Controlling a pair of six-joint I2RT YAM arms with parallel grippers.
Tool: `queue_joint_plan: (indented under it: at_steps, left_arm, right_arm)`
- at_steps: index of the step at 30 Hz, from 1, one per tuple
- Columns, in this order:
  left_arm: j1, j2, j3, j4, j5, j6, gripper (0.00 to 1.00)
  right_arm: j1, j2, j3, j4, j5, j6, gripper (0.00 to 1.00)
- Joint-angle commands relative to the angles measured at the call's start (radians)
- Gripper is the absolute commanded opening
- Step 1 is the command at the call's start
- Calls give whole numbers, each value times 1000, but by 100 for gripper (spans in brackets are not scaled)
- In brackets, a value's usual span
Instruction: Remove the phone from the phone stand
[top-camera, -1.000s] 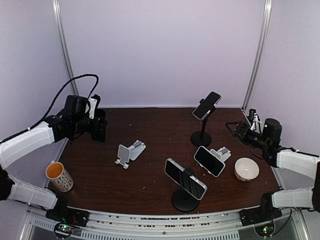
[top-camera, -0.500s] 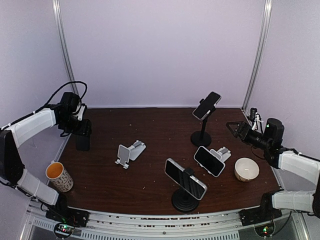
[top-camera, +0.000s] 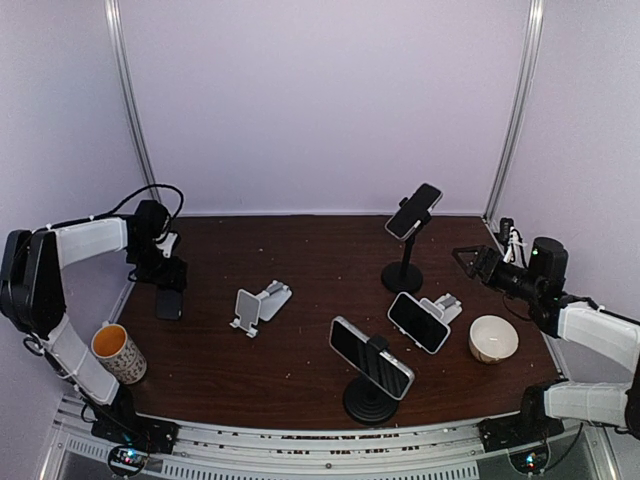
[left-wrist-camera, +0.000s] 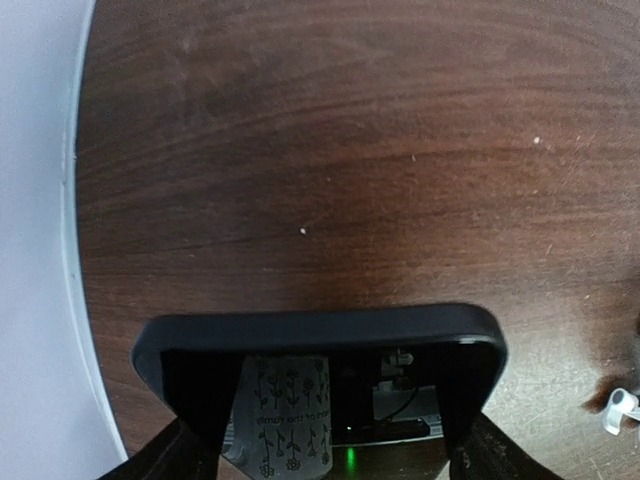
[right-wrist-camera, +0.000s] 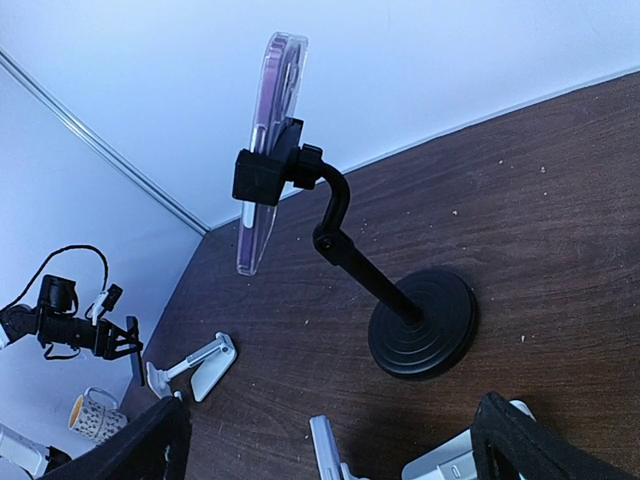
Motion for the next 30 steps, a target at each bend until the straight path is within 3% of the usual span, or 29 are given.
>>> queue_joint_plan:
  at_steps: [1, 12, 19, 30]
  left_arm:
    - [21, 56, 52, -7, 25, 35, 54]
    - [47, 190, 112, -43, 12, 73, 56]
    - [69, 248, 123, -41, 3, 81, 62]
    - [70, 279, 131, -26, 3, 61, 89]
  right_arm:
    - [5, 7, 20, 20, 12, -1, 100]
    - [5, 1, -8, 39, 21, 12, 100]
    - [4, 9, -12, 58, 26, 23, 100]
    - [4, 8, -23, 39, 50, 2, 100]
